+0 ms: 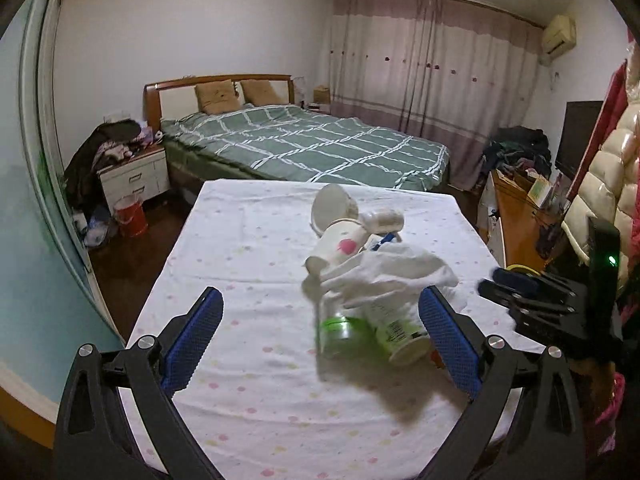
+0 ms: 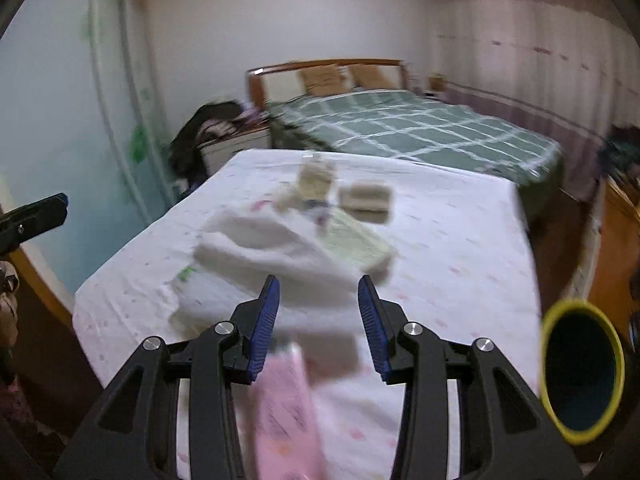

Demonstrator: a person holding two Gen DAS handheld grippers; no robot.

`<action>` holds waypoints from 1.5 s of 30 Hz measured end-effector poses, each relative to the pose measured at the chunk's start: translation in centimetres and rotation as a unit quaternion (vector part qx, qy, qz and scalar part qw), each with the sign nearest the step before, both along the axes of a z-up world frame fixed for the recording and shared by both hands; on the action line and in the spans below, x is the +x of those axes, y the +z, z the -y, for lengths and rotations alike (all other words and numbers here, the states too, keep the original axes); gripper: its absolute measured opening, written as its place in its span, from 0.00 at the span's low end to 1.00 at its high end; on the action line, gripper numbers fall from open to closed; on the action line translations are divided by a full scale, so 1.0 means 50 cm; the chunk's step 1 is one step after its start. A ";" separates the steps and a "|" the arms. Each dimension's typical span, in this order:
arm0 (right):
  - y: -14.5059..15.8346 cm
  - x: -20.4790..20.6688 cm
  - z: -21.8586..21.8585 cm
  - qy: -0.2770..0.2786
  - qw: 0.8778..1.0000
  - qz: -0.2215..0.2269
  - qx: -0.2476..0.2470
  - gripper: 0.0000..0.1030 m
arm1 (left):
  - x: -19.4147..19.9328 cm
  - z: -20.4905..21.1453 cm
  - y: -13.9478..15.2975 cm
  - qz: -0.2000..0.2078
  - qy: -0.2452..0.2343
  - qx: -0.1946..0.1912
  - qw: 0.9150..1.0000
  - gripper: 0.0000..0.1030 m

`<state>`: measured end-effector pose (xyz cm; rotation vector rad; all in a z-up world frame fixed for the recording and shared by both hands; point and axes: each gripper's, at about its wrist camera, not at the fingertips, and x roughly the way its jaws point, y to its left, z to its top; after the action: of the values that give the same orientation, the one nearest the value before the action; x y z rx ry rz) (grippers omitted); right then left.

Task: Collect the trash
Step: 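Grasp the white cloth with the right gripper and lift it, then carry the white cloth into the bin and open the right gripper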

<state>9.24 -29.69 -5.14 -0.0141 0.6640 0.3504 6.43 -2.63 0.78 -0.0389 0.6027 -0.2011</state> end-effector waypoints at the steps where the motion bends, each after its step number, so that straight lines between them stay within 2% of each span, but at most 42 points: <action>1: 0.002 0.010 -0.017 0.011 1.000 -0.003 -0.005 0.40 | 0.002 -0.007 -0.004 -0.002 0.002 -0.003 1.000 0.94; 3: 0.003 0.037 -0.046 0.034 0.999 -0.010 -0.012 0.50 | 0.004 -0.012 -0.011 -0.005 0.001 -0.006 1.000 0.94; 4: 0.003 0.041 -0.054 0.037 0.999 -0.011 -0.012 0.52 | 0.005 -0.008 -0.013 -0.006 0.001 -0.007 1.000 0.94; 11: -0.006 0.092 -0.098 0.053 0.998 -0.029 -0.009 0.52 | 0.015 0.008 -0.031 -0.018 -0.004 -0.008 1.000 0.94; 13: -0.011 0.103 -0.102 0.049 0.998 -0.038 -0.014 0.47 | 0.019 0.009 -0.036 -0.022 -0.005 -0.009 1.000 0.94; 16: -0.015 0.113 -0.103 0.047 0.998 -0.043 -0.022 0.12 | 0.023 0.010 -0.043 -0.024 -0.005 -0.011 1.000 0.94; 18: -0.012 0.113 -0.102 0.048 0.998 -0.038 -0.017 0.05 | 0.025 0.010 -0.047 -0.025 -0.004 -0.012 1.000 0.94; 22: 0.017 0.108 -0.099 0.052 0.998 -0.019 0.001 0.03 | 0.029 0.013 -0.053 -0.028 -0.005 -0.013 1.000 0.94; 33: 0.164 0.095 -0.051 0.047 0.994 0.042 0.085 0.03 | 0.027 0.023 -0.059 -0.029 -0.015 -0.012 0.999 0.94; 39: 0.235 0.060 -0.002 0.019 0.992 0.087 0.093 0.03 | 0.023 0.041 -0.063 -0.030 -0.032 -0.010 0.999 0.94; 45: 0.245 0.020 0.095 -0.046 0.991 0.103 0.076 0.03 | 0.021 0.061 -0.064 -0.028 -0.047 -0.008 0.998 0.94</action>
<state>10.26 -34.41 7.09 0.1247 0.4307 0.3051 7.48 -5.69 -2.40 -0.0310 0.6605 -0.2967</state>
